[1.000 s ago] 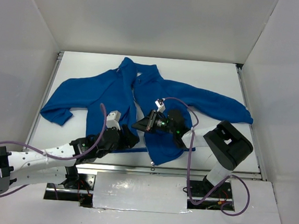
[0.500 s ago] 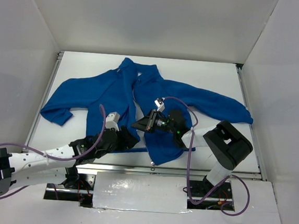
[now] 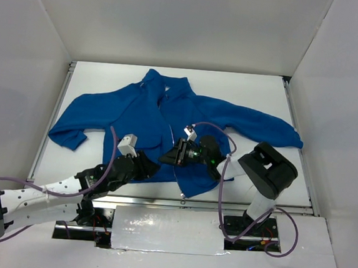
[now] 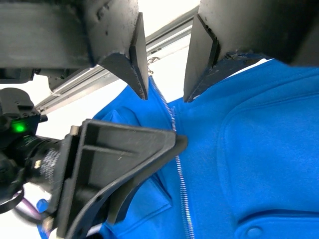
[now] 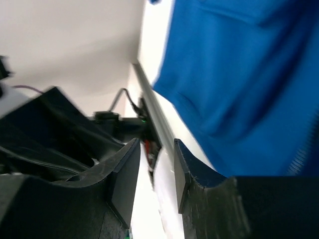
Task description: Zip up the jacket
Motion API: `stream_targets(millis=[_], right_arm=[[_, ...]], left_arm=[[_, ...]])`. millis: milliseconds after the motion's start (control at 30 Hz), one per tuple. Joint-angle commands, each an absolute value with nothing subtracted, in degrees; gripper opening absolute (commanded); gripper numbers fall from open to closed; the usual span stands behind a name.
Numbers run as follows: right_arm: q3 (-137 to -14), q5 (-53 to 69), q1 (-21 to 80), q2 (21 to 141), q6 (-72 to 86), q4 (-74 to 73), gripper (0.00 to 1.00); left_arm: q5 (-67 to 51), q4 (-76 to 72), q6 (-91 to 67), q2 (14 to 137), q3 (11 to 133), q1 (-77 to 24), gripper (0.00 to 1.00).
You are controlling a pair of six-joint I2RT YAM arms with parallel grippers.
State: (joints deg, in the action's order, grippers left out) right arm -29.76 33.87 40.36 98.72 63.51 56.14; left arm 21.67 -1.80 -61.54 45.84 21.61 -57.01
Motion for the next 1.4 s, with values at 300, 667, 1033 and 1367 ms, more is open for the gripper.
stream_targets(millis=[300, 667, 1033, 1367], right_arm=[[-23.6, 22.7, 40.8, 91.4, 55.6, 42.9, 0.53], [-22.4, 15.5, 40.8, 85.0, 50.5, 31.6, 0.57], [-23.9, 21.2, 41.3, 89.4, 50.7, 36.6, 0.52], [-25.9, 22.3, 42.6, 91.1, 50.6, 37.6, 0.48]], left_arm=[[23.7, -0.2, -60.1, 43.3, 21.5, -56.4, 0.47], [23.0, 1.4, -59.2, 43.4, 22.1, -56.4, 0.46], [23.0, 2.3, -58.7, 42.9, 22.2, -56.4, 0.46], [22.5, 1.6, -58.6, 43.4, 21.8, -56.4, 0.47]])
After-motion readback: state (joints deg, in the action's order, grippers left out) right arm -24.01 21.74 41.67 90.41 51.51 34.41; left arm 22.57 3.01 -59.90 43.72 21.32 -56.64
